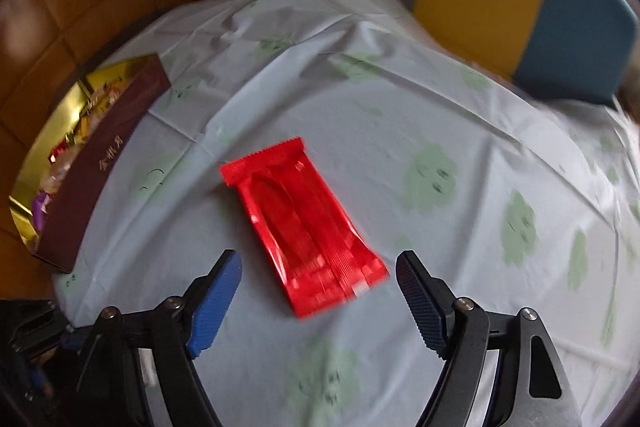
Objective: Organize snacks
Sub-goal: 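Lift the white bar with the left tool while the right tool grasps the red packet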
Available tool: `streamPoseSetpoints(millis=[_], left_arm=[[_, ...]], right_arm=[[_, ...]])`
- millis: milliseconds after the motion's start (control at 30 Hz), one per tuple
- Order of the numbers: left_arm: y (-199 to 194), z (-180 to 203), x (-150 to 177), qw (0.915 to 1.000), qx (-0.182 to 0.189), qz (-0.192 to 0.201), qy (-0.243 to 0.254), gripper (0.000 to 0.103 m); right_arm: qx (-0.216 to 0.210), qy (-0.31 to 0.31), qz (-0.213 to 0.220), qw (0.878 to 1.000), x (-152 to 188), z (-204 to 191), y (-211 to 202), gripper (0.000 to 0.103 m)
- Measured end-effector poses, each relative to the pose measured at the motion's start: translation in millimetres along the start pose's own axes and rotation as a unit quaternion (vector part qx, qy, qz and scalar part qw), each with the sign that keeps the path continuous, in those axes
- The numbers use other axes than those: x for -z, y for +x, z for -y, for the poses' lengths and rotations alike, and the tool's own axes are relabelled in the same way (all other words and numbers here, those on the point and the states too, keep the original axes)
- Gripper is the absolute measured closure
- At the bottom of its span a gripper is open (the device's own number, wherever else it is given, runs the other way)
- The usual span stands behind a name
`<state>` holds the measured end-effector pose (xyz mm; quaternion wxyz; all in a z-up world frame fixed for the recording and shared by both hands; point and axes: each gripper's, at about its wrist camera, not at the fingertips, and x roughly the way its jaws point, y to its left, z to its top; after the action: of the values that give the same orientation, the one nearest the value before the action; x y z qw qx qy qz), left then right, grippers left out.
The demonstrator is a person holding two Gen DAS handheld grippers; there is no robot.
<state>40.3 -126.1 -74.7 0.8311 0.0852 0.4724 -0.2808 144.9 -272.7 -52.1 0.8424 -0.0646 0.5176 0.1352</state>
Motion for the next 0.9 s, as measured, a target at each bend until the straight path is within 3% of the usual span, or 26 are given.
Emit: streamPoseSetpoints(millis=[167,267,300,633,900], left_arm=[[0.2,-3.4,2.3,0.9999,0.007,0.006,-0.012,0.069],[0.7,-4.6,3.7,0.9998,0.010,0.009,-0.015,0.069],[0.4,-4.7,4.5,0.9998,0.011,0.010,-0.016,0.069],[1.9,-4.2,6.8,0.9997,0.005,0.017,-0.018,0.069],[-4.0,-4.5,5.3,0.9995,-0.005,0.017,-0.027,0.069]], right_arm=[[0.008,-0.032,-0.033,0.999,-18.3,-7.8,27.5,0.023],[-0.009,-0.028,-0.034,0.999,-16.6,-6.6,28.2,0.051],[-0.006,-0.026,-0.033,0.999,-14.2,-7.2,26.4,0.053],[-0.002,0.013,-0.050,0.999,59.1,-11.9,-5.7,0.052],[0.008,0.009,-0.008,1.000,86.2,-17.7,-14.8,0.052]])
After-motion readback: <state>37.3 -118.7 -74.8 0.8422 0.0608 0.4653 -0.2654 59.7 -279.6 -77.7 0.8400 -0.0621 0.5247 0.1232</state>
